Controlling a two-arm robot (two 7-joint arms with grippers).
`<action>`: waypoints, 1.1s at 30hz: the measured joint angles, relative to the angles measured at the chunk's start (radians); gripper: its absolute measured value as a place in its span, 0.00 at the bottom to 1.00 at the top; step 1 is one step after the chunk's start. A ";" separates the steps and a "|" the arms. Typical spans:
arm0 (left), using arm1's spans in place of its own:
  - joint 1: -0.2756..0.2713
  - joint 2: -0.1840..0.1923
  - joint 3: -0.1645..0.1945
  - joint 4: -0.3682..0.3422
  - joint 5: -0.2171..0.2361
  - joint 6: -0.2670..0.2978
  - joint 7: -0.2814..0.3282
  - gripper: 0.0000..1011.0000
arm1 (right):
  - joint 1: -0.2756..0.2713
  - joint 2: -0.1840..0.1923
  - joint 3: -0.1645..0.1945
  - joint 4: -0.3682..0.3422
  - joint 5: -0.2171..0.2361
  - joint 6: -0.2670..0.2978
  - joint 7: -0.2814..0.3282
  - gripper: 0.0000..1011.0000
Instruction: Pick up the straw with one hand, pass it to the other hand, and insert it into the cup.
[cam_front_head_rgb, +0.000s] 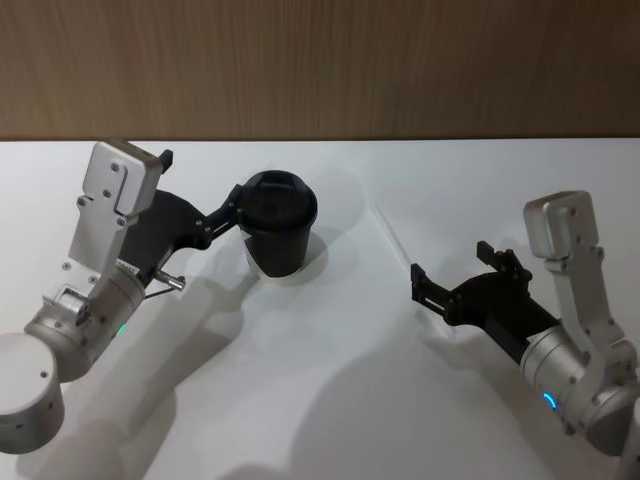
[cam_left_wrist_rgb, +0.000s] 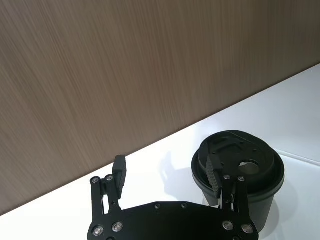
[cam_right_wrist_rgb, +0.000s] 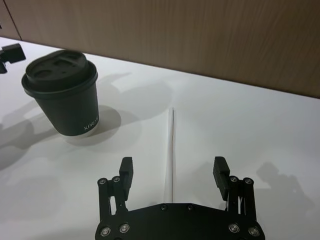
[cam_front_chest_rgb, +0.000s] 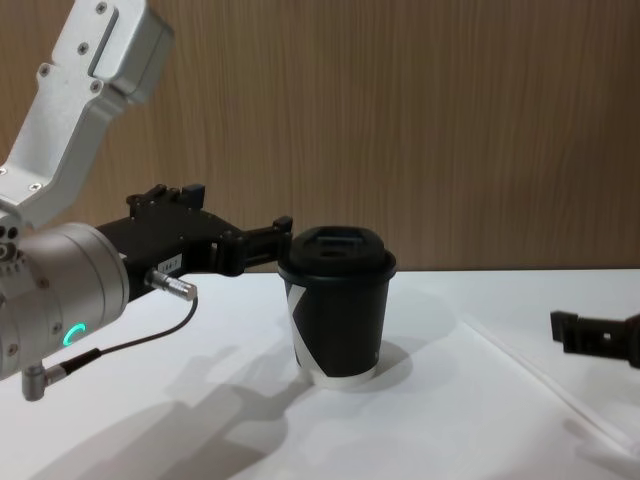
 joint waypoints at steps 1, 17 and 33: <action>0.000 0.000 0.000 0.000 0.000 0.000 0.000 0.99 | 0.000 -0.002 0.000 0.002 0.000 0.003 0.000 0.99; 0.000 0.000 0.000 0.000 0.000 0.000 0.000 0.99 | 0.024 -0.023 -0.001 0.072 0.008 0.030 0.025 0.99; 0.000 0.000 0.000 0.000 0.000 0.000 0.000 0.99 | 0.046 -0.028 0.008 0.136 0.011 0.020 0.063 0.99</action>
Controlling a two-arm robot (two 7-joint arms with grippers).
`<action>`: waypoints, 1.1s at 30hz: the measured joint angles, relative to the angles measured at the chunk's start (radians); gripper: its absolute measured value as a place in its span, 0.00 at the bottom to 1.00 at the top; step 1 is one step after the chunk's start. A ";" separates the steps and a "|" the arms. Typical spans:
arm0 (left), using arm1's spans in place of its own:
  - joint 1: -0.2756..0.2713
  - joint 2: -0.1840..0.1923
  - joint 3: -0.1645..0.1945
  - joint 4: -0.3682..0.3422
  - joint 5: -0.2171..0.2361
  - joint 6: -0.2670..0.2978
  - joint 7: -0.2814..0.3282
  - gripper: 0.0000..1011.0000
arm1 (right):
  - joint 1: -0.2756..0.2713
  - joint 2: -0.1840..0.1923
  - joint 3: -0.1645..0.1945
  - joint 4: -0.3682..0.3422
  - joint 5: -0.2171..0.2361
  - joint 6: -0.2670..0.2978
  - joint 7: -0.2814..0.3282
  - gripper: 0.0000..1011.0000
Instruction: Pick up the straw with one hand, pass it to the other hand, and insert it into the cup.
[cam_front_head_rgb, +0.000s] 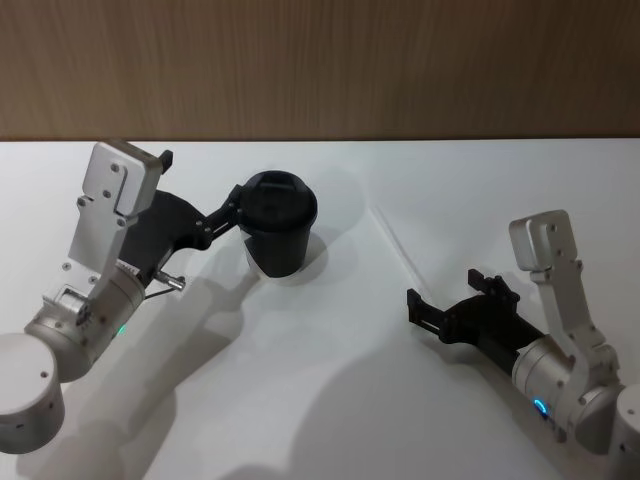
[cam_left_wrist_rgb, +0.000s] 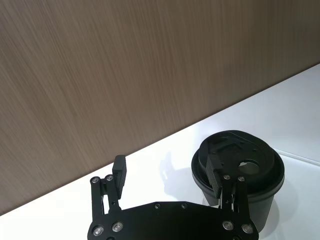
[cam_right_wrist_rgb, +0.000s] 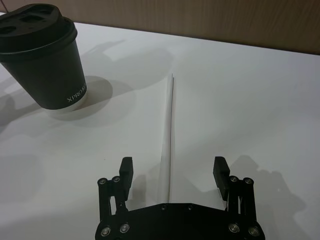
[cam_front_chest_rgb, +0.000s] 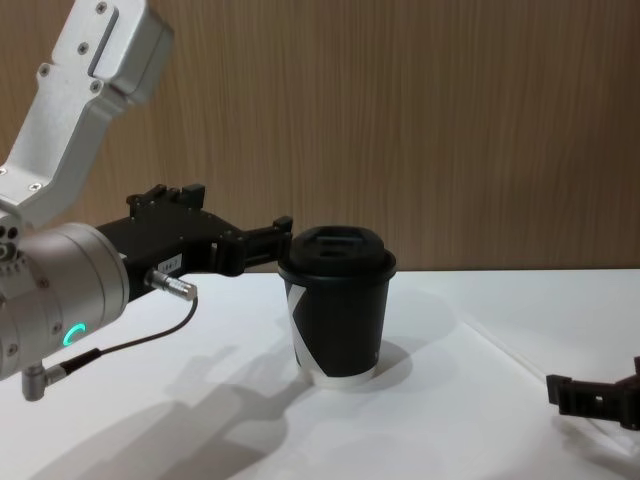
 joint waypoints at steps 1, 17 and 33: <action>0.000 0.000 0.000 0.000 0.000 0.000 0.000 0.99 | 0.002 0.000 0.001 0.003 0.000 -0.002 0.002 0.99; 0.000 0.000 0.000 0.000 0.000 0.000 0.000 0.99 | 0.012 -0.006 0.007 0.036 -0.004 -0.018 0.032 0.99; 0.000 0.000 0.000 0.000 0.000 0.000 0.000 0.99 | 0.012 -0.012 0.007 0.056 -0.023 -0.028 0.044 0.95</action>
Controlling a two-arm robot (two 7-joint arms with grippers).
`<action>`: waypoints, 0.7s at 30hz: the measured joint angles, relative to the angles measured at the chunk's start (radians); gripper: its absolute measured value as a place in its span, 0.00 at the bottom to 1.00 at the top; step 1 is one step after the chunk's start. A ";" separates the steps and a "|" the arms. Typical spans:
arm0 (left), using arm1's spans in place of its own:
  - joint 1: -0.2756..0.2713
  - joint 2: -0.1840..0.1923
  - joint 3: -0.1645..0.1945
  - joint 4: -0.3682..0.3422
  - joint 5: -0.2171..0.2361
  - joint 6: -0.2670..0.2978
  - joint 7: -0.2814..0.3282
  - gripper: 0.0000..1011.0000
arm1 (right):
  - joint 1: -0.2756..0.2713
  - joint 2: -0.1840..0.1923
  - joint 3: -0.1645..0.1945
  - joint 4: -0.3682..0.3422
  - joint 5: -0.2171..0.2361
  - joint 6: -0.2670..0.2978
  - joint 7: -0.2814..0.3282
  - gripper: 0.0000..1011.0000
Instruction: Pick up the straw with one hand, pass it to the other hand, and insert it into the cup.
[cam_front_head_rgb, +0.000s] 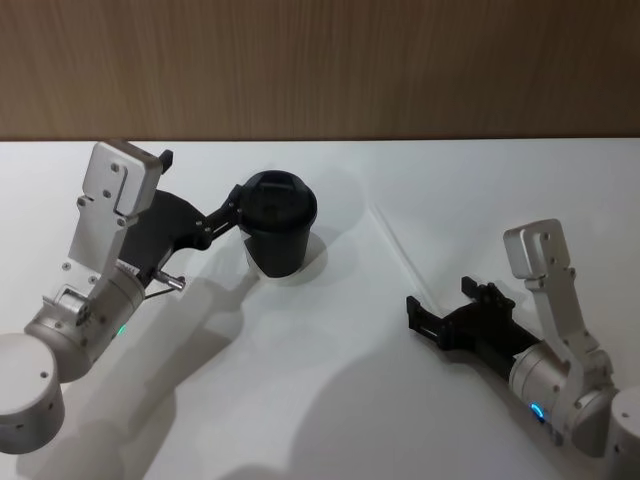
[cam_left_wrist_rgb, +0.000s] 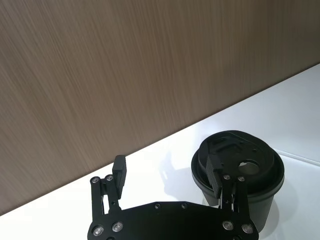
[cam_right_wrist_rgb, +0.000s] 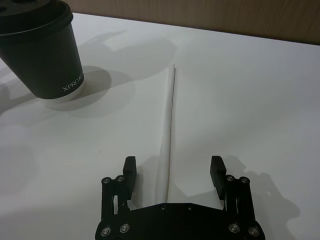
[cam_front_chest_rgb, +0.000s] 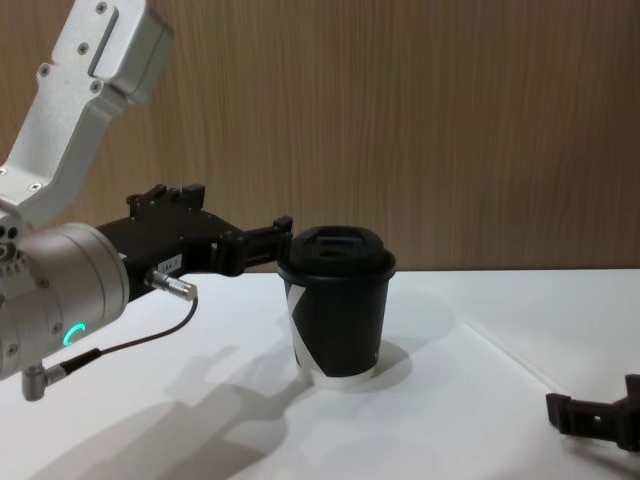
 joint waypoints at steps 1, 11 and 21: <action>0.000 0.000 0.000 0.000 0.000 0.000 0.000 0.99 | 0.000 -0.001 0.000 0.001 -0.002 -0.001 0.000 0.91; 0.000 0.000 0.000 0.000 0.000 0.000 0.000 0.99 | -0.002 -0.010 0.005 0.006 -0.013 -0.004 -0.001 0.63; 0.000 0.000 0.000 0.000 0.000 0.000 0.000 0.99 | -0.004 -0.018 0.011 0.009 -0.017 -0.003 0.002 0.33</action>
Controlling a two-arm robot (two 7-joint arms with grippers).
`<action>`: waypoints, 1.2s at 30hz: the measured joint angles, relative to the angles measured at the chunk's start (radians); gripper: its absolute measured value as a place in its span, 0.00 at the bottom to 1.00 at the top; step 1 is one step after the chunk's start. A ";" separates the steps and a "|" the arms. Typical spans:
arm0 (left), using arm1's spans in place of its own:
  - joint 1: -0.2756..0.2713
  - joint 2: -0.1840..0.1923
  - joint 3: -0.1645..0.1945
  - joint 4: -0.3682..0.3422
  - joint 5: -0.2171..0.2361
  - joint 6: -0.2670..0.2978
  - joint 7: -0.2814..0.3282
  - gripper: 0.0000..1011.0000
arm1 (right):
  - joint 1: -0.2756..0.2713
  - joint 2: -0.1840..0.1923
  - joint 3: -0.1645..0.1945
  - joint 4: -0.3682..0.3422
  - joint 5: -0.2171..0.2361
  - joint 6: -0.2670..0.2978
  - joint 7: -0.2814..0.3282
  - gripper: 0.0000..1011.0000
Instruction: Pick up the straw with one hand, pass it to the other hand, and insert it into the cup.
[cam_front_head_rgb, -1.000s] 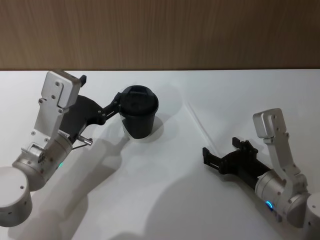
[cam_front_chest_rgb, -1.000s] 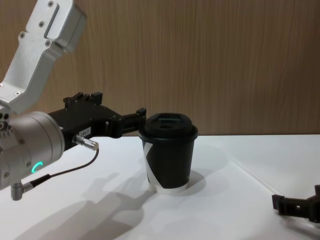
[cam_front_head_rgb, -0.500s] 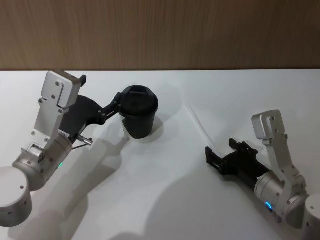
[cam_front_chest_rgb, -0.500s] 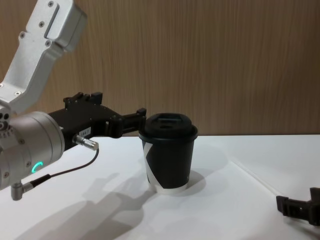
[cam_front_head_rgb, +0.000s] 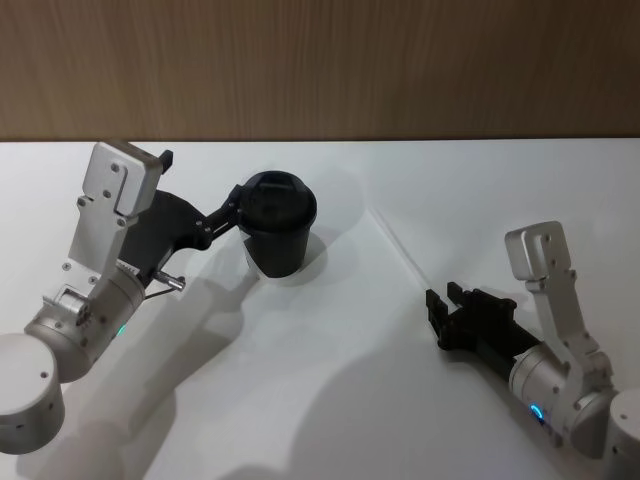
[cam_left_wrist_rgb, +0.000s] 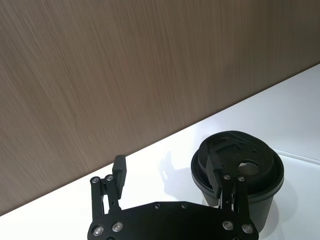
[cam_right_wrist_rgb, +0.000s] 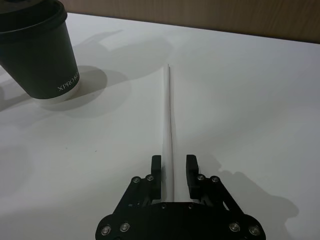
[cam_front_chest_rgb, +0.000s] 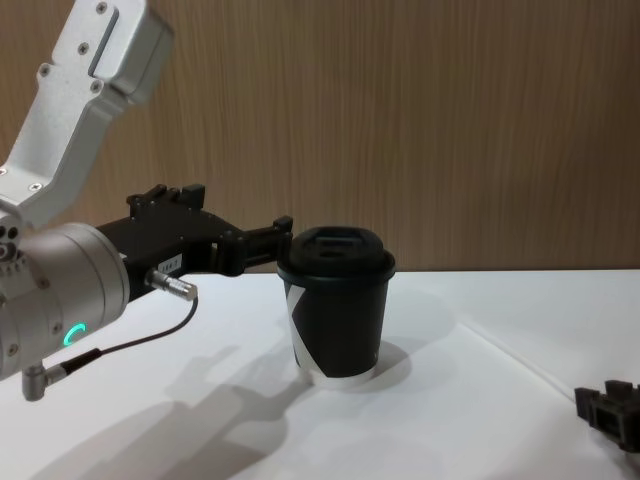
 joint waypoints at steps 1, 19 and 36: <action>0.000 0.000 0.000 0.000 0.000 0.000 0.000 0.99 | 0.000 -0.001 0.001 0.000 0.000 0.001 0.000 0.31; 0.000 0.000 0.000 0.000 0.000 0.000 0.000 0.99 | -0.016 -0.022 0.011 -0.013 -0.011 0.005 0.002 0.02; 0.000 0.000 0.000 0.000 0.000 0.000 0.000 0.99 | -0.025 -0.053 0.027 -0.089 -0.014 -0.090 0.004 0.00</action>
